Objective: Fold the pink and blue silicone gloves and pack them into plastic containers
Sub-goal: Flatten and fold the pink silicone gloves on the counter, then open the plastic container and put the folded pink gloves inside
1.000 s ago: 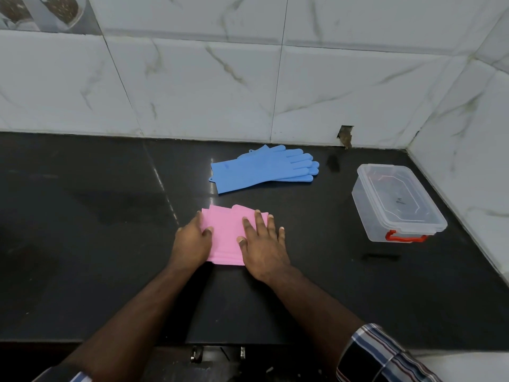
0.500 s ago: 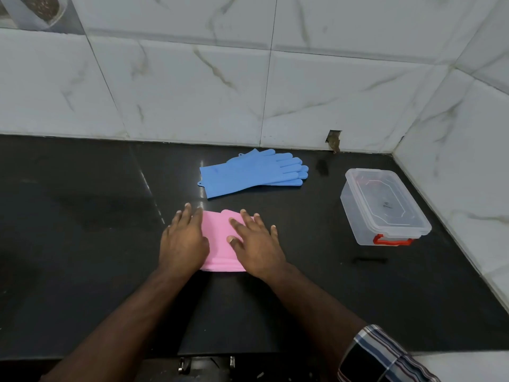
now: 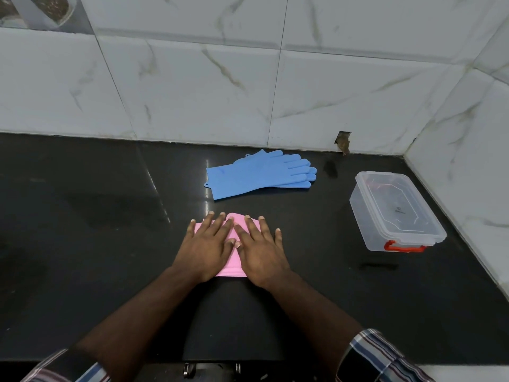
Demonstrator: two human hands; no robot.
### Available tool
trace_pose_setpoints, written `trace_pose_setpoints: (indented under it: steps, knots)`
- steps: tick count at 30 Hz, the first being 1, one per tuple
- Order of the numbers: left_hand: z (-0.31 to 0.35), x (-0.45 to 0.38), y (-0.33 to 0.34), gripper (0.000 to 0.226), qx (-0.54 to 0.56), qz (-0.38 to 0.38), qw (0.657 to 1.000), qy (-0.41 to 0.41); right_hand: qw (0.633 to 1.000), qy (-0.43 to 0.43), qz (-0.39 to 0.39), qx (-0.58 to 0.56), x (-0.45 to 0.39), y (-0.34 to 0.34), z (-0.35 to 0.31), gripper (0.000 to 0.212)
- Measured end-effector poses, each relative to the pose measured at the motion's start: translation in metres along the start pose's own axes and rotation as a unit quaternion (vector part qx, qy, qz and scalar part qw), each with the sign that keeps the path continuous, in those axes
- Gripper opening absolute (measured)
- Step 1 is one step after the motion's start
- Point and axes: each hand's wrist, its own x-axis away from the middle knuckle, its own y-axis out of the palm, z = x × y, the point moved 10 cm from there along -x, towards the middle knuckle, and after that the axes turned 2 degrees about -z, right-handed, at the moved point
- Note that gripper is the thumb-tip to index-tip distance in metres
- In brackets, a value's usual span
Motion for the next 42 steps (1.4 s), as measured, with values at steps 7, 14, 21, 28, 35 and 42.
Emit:
trace_pose_setpoints:
  steps: [7,14,21,28,35,42]
  knots:
    - [-0.006,0.001,0.013,0.065,0.026,0.022,0.999,-0.011,1.000,0.000,-0.014,0.021,0.000,0.006,0.003,0.057]
    - [-0.005,0.001,0.013,0.063,0.018,0.014,1.000,-0.012,0.998,0.004,-0.055,0.028,0.000,0.007,0.003,0.059]
    - [0.010,-0.010,-0.014,0.069,-0.036,-0.041,0.998,-0.041,0.999,0.007,-0.045,0.018,0.007,-0.015,0.014,0.059]
    - [0.120,-0.033,-0.051,0.069,0.081,0.045,0.996,0.003,0.999,0.040,0.016,-0.028,0.028,-0.080,0.076,0.064]
    - [0.233,-0.075,-0.059,0.060,0.308,0.047,0.949,0.046,0.989,0.097,0.089,-0.068,0.067,-0.152,0.182,0.061]
    - [0.285,-0.104,-0.042,0.057,0.434,-0.031,0.900,-0.032,0.929,0.238,0.224,-0.173,0.114,-0.216,0.318,0.047]
